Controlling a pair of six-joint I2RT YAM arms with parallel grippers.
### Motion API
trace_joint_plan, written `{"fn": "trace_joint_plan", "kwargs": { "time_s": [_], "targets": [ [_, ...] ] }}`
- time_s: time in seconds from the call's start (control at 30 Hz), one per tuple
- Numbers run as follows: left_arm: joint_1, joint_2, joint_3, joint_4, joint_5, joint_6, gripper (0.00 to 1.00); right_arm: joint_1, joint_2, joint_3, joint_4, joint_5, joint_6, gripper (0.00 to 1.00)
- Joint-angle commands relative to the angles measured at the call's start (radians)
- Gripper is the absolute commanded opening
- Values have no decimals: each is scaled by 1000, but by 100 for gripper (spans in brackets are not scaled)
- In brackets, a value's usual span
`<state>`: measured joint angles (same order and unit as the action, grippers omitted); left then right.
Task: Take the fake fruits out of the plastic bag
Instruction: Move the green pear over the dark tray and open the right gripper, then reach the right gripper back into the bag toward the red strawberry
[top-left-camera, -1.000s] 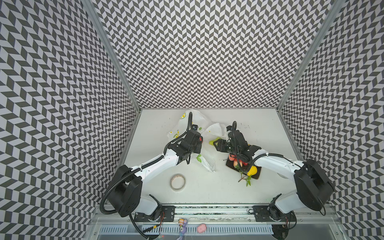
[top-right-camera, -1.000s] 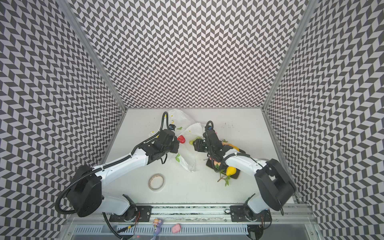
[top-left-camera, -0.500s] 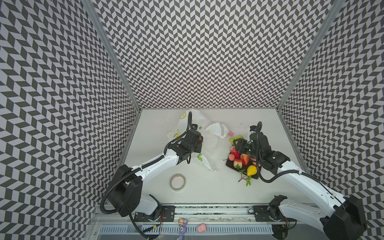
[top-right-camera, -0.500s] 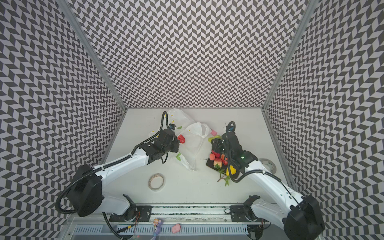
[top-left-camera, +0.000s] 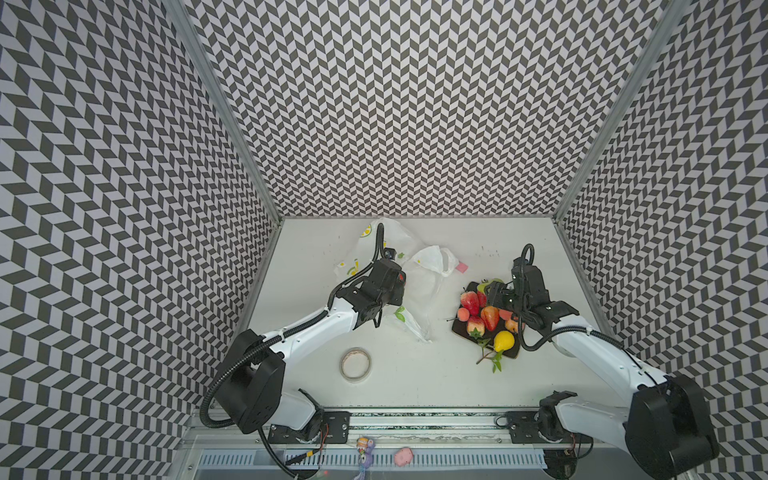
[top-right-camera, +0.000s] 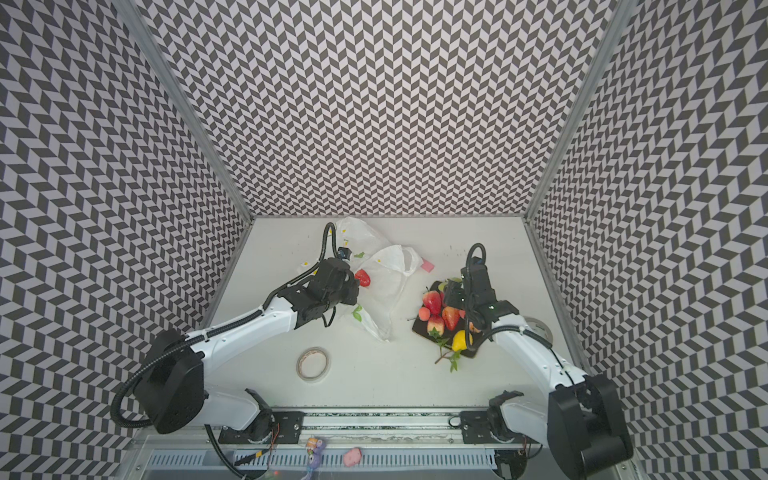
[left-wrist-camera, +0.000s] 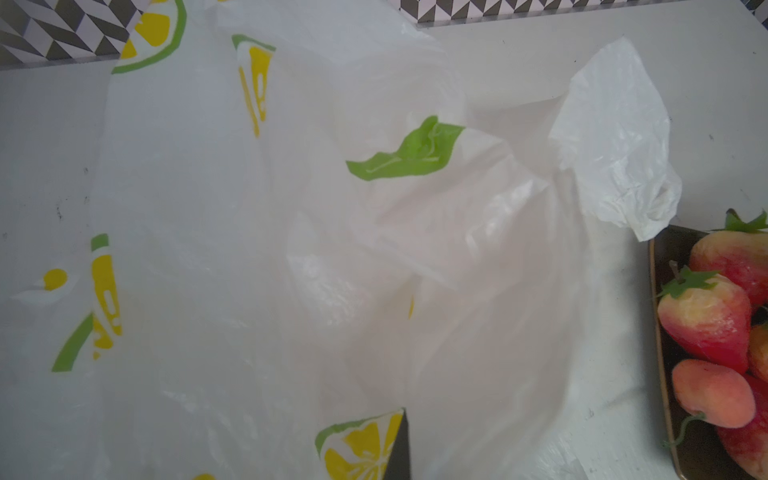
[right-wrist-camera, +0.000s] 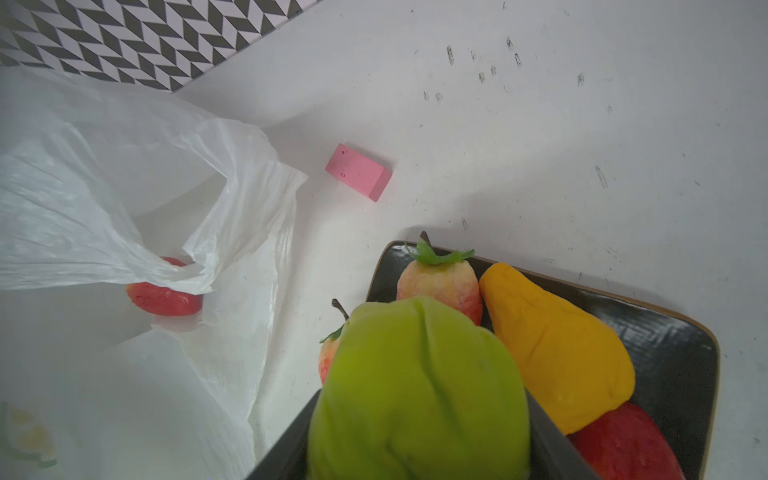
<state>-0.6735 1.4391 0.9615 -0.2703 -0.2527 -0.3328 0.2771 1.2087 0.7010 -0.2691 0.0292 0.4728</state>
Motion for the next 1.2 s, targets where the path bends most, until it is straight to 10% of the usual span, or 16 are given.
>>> {"fn": "trace_joint_plan", "kwargs": {
  "time_s": [0.0, 0.73, 1.17],
  "targets": [
    [3, 9, 9, -3, -10, -2, 0, -23, 38, 0, 82, -53, -37, 37],
    [2, 15, 23, -15, -10, -8, 0, -45, -19, 14, 13, -15, -38, 82],
    [3, 15, 25, -12, -2, 1, 0, 48, -103, 105, -22, -129, -133, 73]
  ]
}}
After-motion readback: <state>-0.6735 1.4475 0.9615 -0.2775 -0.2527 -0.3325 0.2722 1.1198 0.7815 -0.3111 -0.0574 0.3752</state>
